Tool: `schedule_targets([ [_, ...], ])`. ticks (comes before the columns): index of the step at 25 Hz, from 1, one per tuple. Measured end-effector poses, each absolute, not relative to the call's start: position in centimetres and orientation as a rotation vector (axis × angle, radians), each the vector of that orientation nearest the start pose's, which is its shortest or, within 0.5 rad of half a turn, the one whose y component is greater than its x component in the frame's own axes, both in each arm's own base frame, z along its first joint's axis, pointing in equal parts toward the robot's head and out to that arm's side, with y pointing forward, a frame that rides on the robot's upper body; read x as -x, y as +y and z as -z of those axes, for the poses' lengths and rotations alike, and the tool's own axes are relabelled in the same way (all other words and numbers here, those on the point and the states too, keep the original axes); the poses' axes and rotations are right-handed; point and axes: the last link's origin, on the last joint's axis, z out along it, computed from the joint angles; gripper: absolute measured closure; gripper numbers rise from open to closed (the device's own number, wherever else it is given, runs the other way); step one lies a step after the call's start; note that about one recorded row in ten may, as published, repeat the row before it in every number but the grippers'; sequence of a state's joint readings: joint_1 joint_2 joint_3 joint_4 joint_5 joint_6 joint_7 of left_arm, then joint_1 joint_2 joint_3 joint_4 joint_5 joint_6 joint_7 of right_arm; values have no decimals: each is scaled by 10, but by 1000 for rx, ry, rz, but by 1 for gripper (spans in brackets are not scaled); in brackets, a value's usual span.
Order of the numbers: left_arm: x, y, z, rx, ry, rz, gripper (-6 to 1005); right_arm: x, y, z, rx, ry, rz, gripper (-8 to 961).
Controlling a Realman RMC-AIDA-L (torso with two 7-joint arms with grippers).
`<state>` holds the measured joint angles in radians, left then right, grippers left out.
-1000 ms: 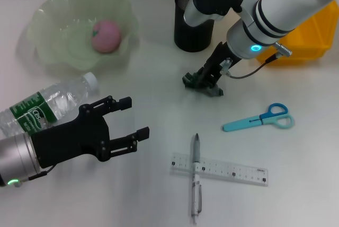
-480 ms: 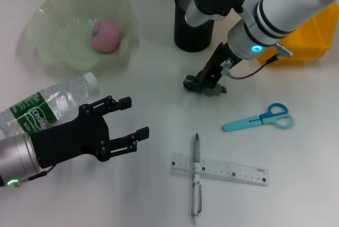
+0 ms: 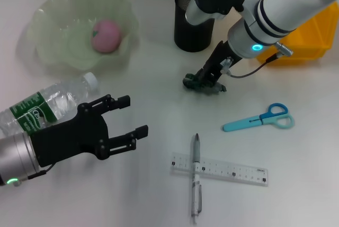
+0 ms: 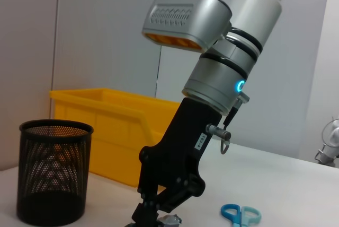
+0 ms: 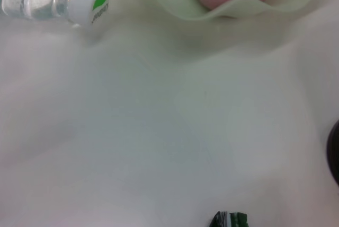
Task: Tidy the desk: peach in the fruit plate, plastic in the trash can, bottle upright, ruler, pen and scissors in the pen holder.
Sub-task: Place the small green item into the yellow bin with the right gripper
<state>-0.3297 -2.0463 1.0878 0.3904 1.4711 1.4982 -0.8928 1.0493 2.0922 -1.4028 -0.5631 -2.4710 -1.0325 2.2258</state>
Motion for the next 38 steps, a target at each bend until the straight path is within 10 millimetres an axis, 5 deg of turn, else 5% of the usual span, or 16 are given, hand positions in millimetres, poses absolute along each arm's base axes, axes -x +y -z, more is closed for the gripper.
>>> schedule_targets([
  [17, 299, 271, 32, 2561, -438, 881, 200, -156, 405, 59, 2751, 590, 42, 954],
  [26, 298, 274, 28, 2543, -434, 888, 200, -184, 386, 33, 2701, 589, -481, 955],
  [30, 298, 274, 29, 2537, -433, 895, 200, -212, 370, 31, 2621, 551, -752, 955],
  [38, 296, 274, 29, 2535, -430, 904, 200, -239, 344, 41, 2486, 437, -954, 954],
])
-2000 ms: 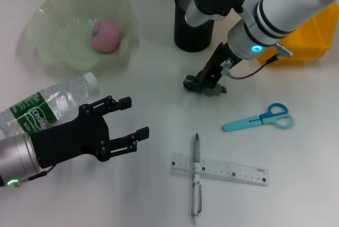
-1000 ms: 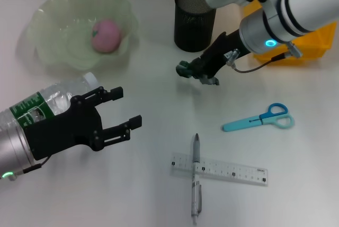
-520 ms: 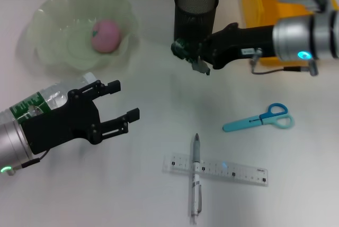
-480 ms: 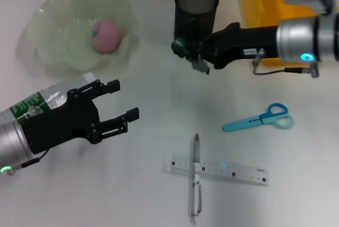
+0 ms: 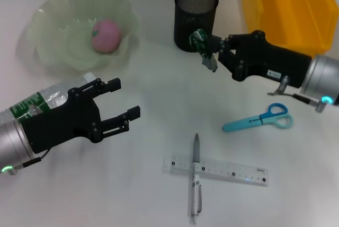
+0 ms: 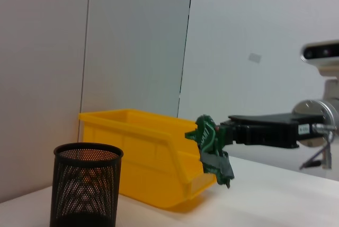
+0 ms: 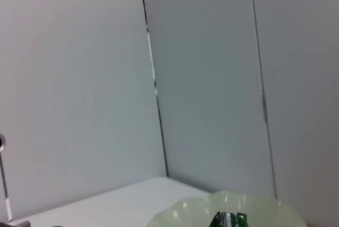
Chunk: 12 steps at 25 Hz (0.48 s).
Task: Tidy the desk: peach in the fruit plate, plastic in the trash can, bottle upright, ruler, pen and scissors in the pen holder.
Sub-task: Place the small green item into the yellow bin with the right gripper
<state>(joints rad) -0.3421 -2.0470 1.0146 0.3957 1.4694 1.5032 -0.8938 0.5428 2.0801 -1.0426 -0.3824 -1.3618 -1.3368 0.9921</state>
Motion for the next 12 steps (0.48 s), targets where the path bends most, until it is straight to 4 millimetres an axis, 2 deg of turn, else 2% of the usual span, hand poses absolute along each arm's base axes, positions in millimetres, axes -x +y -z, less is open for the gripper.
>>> schedule_targets([
  [4, 294, 274, 30, 2534, -428, 913, 200, -247, 334, 50, 2424, 414, -974, 954],
  [12, 292, 277, 30, 2540, -420, 917, 200, -248, 329, 53, 2409, 404, -999, 955],
])
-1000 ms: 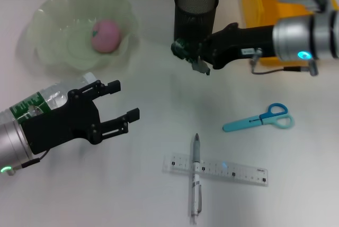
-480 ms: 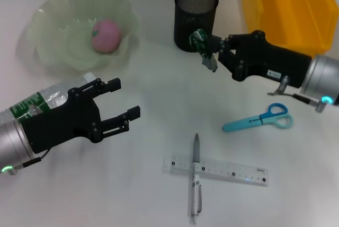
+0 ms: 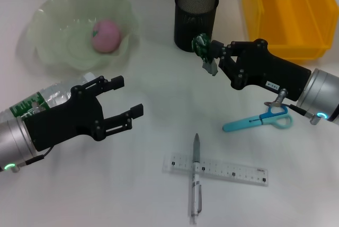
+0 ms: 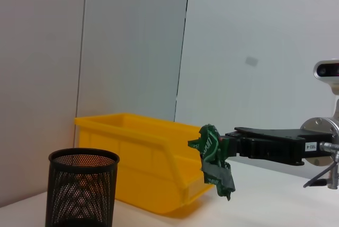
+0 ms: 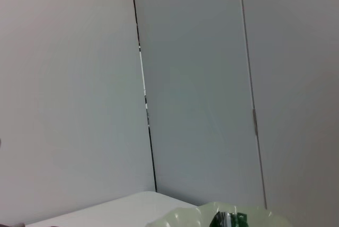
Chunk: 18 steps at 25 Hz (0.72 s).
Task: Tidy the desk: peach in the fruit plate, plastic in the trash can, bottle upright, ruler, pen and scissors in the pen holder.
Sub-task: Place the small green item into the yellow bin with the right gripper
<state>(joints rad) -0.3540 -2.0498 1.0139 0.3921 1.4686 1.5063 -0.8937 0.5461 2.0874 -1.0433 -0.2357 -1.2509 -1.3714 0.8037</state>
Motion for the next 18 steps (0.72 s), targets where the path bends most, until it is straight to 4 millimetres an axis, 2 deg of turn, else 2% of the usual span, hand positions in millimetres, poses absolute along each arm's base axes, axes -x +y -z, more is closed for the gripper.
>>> schedule_targets([
  [8, 292, 277, 31, 2540, -420, 918, 200, -248, 329, 51, 2374, 414, -1018, 955],
  [18, 291, 275, 31, 2542, -432, 934, 200, -270, 337, 29, 2004, 446, -1032, 954],
])
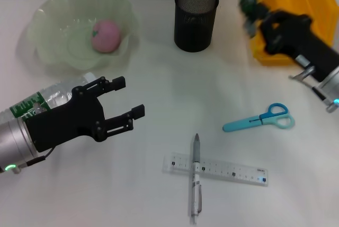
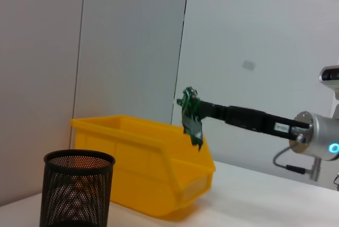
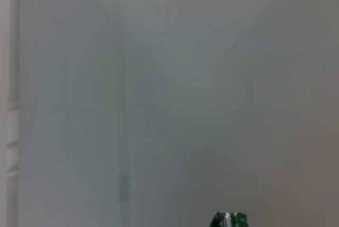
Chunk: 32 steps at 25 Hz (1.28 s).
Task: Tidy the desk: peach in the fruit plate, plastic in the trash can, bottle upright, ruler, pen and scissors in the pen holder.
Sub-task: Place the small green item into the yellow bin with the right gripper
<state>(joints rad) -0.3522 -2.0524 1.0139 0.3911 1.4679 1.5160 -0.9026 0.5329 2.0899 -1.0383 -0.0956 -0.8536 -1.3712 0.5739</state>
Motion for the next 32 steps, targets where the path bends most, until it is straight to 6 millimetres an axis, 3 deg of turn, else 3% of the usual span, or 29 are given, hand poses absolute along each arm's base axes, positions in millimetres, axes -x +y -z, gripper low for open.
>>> schedule_targets([
  [7, 291, 273, 31, 2544, -434, 945, 201, -298, 349, 7, 1734, 530, -928, 949],
  [12, 290, 273, 31, 2545, -433, 949, 201, -306, 364, 5, 1705, 591, -844, 941],
  [32, 291, 270, 30, 2547, -432, 958, 201, -304, 378, 7, 1725, 603, -779, 908],
])
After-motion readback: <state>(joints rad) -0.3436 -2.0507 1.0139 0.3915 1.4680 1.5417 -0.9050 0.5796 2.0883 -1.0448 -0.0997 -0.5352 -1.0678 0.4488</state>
